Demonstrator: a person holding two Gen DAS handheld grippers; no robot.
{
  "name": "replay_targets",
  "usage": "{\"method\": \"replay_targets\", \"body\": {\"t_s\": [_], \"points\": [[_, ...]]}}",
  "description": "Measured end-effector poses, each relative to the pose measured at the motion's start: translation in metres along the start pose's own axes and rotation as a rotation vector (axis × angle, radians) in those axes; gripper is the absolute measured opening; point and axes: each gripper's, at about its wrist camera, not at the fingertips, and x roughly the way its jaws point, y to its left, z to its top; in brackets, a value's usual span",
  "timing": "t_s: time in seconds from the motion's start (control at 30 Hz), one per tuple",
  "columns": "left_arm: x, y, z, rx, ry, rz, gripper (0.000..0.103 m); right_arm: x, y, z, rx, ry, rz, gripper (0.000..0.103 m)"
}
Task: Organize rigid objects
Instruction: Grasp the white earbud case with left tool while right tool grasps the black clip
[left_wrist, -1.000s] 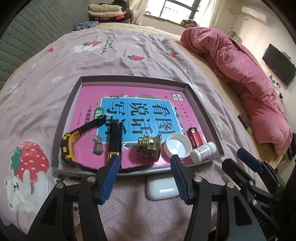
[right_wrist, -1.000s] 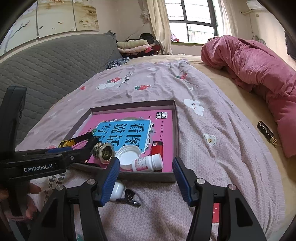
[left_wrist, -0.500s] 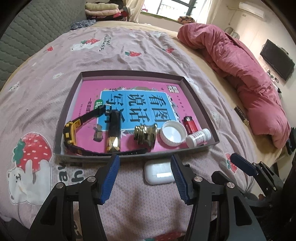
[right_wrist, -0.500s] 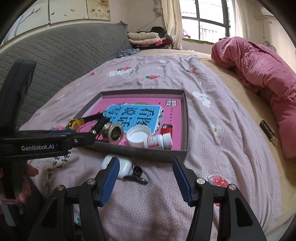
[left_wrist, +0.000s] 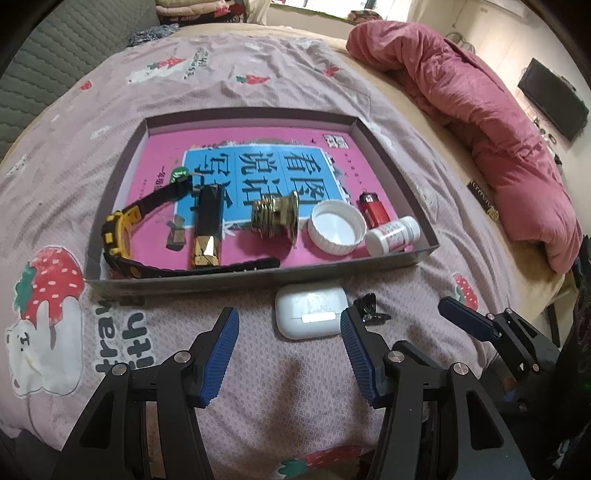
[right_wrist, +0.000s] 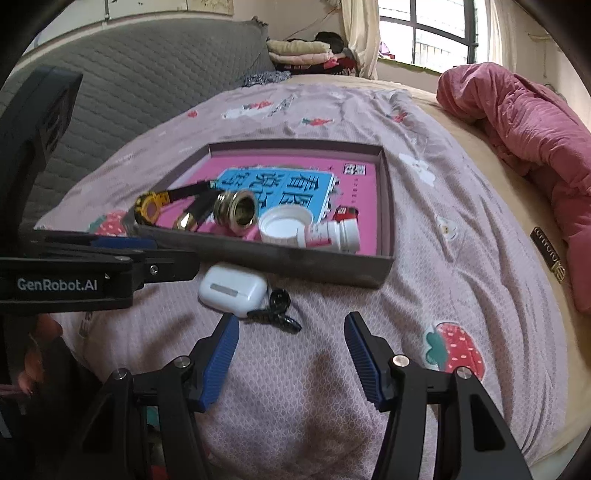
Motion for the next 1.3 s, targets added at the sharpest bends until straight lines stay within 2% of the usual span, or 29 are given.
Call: {"method": "replay_targets", "body": {"t_s": [0.37, 0.73, 0.97, 1.3], "points": [[0.033, -0.017, 0.005, 0.031, 0.058, 0.009, 0.059, 0.013, -0.006, -0.003, -0.001, 0.027, 0.005, 0.059], [0.056, -0.026, 0.011, 0.049, 0.108, 0.04, 0.059, 0.029, -0.003, -0.001, -0.053, 0.024, 0.01, 0.059], [0.072, -0.03, 0.014, 0.063, 0.171, 0.066, 0.064, 0.043, 0.0, -0.003, -0.093, 0.022, 0.024, 0.059], [0.076, -0.021, 0.015, 0.034, 0.175, 0.056, 0.063, 0.051, 0.002, 0.001, -0.14, 0.006, 0.05, 0.059]]}}
